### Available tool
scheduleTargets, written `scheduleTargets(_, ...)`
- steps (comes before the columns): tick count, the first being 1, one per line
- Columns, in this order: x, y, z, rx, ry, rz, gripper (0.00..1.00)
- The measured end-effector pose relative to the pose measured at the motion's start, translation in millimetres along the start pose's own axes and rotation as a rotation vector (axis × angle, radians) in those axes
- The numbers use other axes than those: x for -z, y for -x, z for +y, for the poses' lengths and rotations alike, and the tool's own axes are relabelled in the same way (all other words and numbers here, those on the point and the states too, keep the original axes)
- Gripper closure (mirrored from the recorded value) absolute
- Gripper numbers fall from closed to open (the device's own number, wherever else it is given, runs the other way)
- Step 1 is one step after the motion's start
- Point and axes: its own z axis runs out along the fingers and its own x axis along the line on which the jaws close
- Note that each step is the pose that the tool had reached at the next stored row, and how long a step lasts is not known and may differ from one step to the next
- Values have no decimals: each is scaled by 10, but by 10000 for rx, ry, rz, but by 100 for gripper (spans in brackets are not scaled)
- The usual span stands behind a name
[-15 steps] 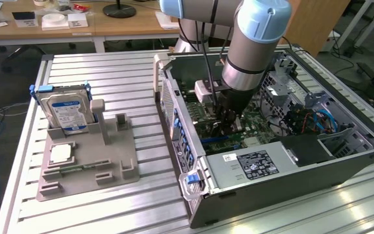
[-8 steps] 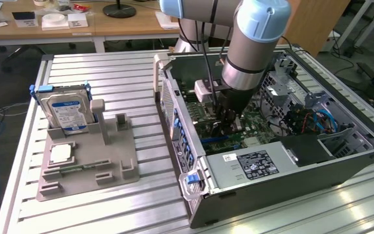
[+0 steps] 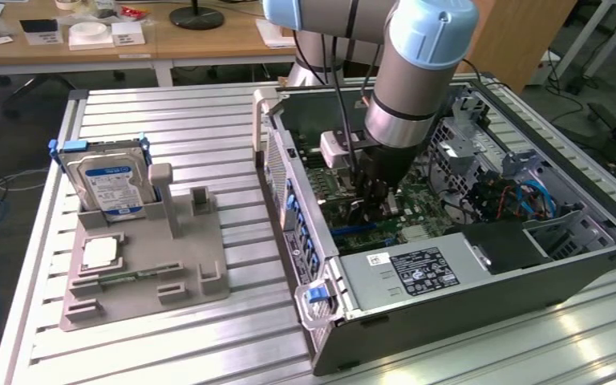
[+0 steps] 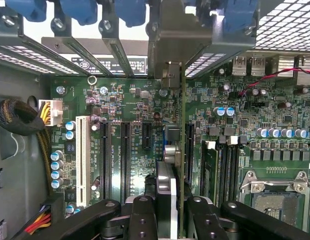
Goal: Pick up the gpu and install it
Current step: 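Insert the gpu into the slot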
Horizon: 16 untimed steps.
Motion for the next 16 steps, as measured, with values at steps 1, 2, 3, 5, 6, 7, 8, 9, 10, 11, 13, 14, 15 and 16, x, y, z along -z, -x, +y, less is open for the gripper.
scheduleTargets(1,0,0,0,-1,0,0,72)
scheduleTargets(2,0,0,0,-4,0,0,72)
scheduleTargets(3,0,0,-4,-5,0,-1,72)
scheduleTargets(5,-1,0,-15,-5,-1,-3,72)
scheduleTargets(6,-1,0,-16,-5,-1,-2,72)
scheduleTargets(7,-1,0,-16,-6,0,-1,72)
scheduleTargets(8,0,0,-17,-6,0,0,72)
scheduleTargets(9,0,0,-17,-6,0,0,72)
scheduleTargets(10,0,0,-17,-6,0,0,72)
scheduleTargets(11,0,0,-16,-6,0,1,72)
scheduleTargets(13,-1,0,-16,-13,0,1,72)
scheduleTargets(14,-1,0,-16,-24,0,1,72)
scheduleTargets(15,-3,0,-16,-42,-2,0,72)
scheduleTargets(16,-3,0,-15,-61,-2,0,72)
